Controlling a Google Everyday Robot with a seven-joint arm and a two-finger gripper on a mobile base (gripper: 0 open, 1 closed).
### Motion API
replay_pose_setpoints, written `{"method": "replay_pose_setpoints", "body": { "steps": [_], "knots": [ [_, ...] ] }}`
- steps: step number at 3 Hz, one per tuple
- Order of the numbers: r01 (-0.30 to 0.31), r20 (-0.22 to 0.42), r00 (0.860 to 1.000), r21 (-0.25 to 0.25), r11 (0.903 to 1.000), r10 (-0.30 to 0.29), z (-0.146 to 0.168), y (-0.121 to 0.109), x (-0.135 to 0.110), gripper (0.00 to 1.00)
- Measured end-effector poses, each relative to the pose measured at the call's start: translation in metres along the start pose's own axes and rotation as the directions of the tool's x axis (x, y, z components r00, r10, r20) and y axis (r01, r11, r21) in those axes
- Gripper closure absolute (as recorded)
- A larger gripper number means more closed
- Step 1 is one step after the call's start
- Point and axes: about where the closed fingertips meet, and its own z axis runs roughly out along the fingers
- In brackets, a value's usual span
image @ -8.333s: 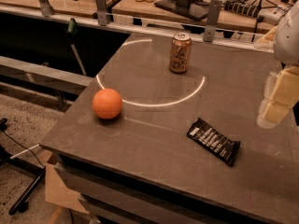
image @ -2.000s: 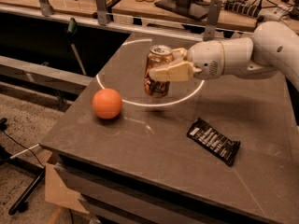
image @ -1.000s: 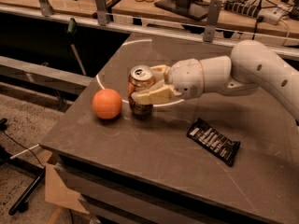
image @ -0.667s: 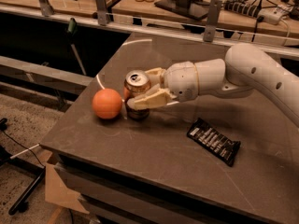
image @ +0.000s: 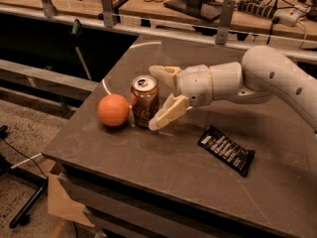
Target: Move orange can near orange
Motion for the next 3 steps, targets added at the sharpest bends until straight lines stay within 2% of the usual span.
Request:
{"method": "replay_pose_setpoints", "body": {
  "steps": [1,2,3],
  "knots": [
    [-0.006,-0.041,0.999,0.119,0.9929,0.011,-0.029,-0.027,0.011,0.0],
    [0.017,-0.115,0.993,0.284,0.9587,0.016,-0.08,-0.07,0.023,0.0],
    [0.025,-0.131,0.991,0.315,0.9488,0.018,-0.091,-0.079,0.026,0.0]
  ]
}}
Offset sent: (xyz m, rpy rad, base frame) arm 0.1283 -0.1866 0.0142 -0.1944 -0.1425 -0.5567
